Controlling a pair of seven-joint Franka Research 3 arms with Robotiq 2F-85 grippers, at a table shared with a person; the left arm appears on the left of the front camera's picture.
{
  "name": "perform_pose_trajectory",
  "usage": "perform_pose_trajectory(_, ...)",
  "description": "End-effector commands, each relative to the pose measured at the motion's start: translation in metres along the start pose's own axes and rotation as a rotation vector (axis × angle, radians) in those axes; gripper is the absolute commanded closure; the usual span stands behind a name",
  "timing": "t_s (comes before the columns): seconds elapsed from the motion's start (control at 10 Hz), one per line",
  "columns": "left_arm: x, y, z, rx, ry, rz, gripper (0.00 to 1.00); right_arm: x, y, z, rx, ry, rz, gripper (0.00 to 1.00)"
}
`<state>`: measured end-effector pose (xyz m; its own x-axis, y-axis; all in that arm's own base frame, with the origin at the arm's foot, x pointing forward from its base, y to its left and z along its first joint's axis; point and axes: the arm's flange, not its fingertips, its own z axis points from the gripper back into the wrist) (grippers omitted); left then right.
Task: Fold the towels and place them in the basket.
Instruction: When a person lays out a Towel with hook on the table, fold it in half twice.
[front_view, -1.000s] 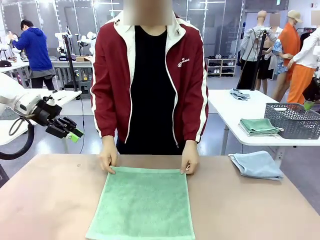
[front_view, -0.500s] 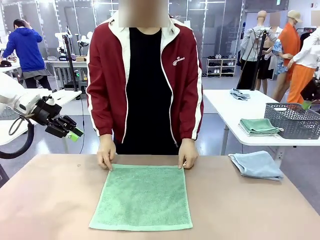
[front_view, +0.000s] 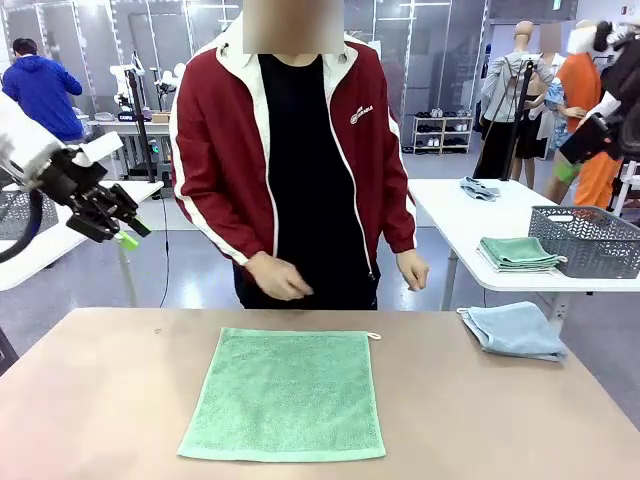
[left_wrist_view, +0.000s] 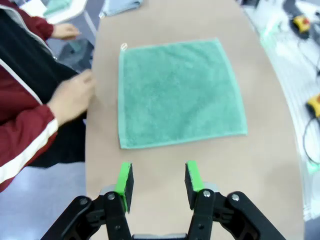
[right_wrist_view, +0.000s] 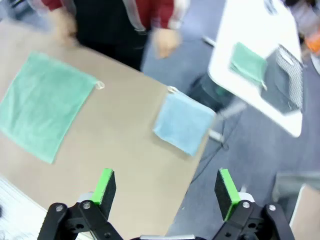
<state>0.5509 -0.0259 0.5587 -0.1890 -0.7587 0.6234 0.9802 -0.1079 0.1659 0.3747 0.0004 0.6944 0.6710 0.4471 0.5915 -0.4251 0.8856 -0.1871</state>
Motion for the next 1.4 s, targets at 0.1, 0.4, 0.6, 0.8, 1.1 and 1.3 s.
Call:
perform_pose_trajectory(0.1,0.059,-0.078,-0.001,0.047,0.265,-0.153,0.45,-0.016,0.083,0.029,0.144,-0.075,0.377,0.0)
perform_pose_trajectory(0.4,0.109,-0.134,-0.02,0.101,0.464,-0.308,0.45,-0.023,0.163,0.03,0.164,-0.057,0.755,0.0)
perform_pose_trajectory(0.6,0.13,-0.16,-0.05,0.09,0.617,-0.36,0.45,-0.031,0.201,0.004,0.129,0.027,0.945,0.0)
perform_pose_trajectory(0.8,0.132,-0.168,-0.077,0.046,0.729,-0.348,0.45,-0.037,0.212,-0.012,0.14,0.088,0.997,0.0)
perform_pose_trajectory(1.1,0.139,-0.171,-0.068,0.048,0.671,-0.385,0.45,-0.039,0.22,-0.009,0.16,0.086,0.97,0.0)
perform_pose_trajectory(1.3,0.139,-0.171,-0.068,0.048,0.671,-0.385,0.45,-0.039,0.22,-0.009,0.16,0.086,0.97,0.0)
